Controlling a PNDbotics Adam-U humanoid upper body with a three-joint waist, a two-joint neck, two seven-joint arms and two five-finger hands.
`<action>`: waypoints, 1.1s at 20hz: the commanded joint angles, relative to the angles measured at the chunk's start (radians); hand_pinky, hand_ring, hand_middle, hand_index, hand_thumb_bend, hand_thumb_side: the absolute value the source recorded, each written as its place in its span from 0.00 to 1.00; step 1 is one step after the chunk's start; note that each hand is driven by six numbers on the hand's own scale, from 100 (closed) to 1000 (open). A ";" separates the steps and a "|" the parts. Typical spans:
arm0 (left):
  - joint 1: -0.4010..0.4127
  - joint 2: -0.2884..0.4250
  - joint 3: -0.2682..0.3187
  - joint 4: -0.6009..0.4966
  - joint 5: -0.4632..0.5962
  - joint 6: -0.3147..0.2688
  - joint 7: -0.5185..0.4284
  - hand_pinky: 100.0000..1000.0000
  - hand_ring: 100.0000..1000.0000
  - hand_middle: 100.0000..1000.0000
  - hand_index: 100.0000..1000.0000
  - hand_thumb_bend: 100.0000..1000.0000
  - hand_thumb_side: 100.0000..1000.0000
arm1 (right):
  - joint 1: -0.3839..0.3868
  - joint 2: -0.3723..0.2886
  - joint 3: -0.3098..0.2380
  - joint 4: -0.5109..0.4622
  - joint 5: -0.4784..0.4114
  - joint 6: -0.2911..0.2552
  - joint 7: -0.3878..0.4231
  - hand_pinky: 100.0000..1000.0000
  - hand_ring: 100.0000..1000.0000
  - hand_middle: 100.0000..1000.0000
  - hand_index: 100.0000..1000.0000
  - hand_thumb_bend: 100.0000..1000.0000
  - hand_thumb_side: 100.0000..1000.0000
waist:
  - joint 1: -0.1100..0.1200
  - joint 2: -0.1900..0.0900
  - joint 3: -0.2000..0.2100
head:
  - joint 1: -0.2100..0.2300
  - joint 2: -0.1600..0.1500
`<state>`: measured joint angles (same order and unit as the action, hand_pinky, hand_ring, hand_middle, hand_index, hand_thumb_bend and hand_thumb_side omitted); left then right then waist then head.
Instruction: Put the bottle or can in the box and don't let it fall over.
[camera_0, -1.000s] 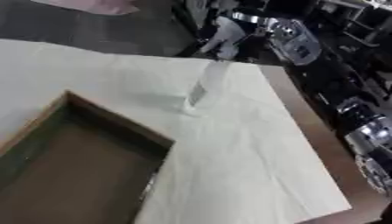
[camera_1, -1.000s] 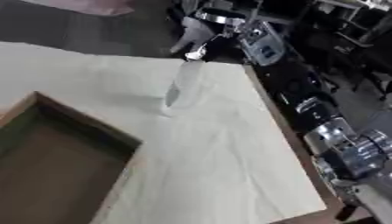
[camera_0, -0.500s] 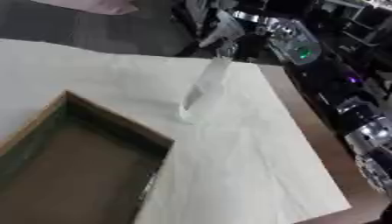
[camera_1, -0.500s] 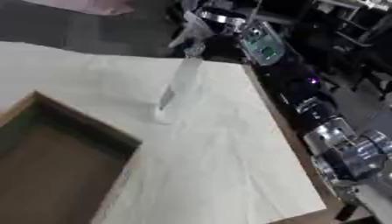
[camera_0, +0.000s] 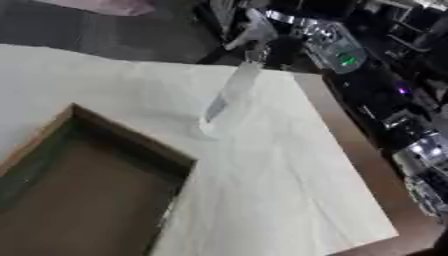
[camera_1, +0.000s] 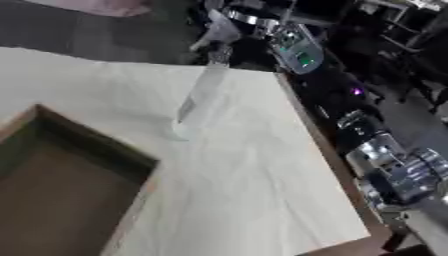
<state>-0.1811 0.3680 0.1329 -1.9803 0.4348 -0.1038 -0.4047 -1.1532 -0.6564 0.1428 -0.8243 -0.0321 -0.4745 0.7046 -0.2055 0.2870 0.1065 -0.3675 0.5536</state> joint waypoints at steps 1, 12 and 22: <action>0.001 0.009 0.003 -0.020 0.008 0.006 0.002 0.54 0.72 0.59 0.87 0.02 0.74 | -0.025 -0.053 -0.006 -0.021 -0.014 -0.095 0.085 0.00 0.69 0.03 0.15 0.04 0.15 | 0.006 -0.037 -0.007 | 0.001 0.012; 0.007 0.025 0.004 -0.020 0.049 0.010 0.022 0.55 0.73 0.60 0.87 0.02 0.72 | -0.048 -0.060 0.003 -0.017 -0.007 -0.115 0.084 0.00 0.69 0.03 0.15 0.05 0.18 | 0.009 -0.103 -0.020 | 0.005 0.078; -0.026 0.027 -0.004 -0.020 0.115 0.023 0.041 0.56 0.73 0.61 0.87 0.02 0.70 | -0.071 -0.052 0.009 -0.022 -0.032 -0.094 0.109 0.00 0.70 0.04 0.15 0.03 0.17 | 0.020 -0.163 -0.001 | 0.009 0.105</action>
<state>-0.1952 0.3773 0.1323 -1.9803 0.5377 -0.0815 -0.3702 -1.1990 -0.6730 0.1572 -0.8277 -0.0529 -0.4700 0.7091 -0.1986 0.1410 0.1079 -0.3587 0.6541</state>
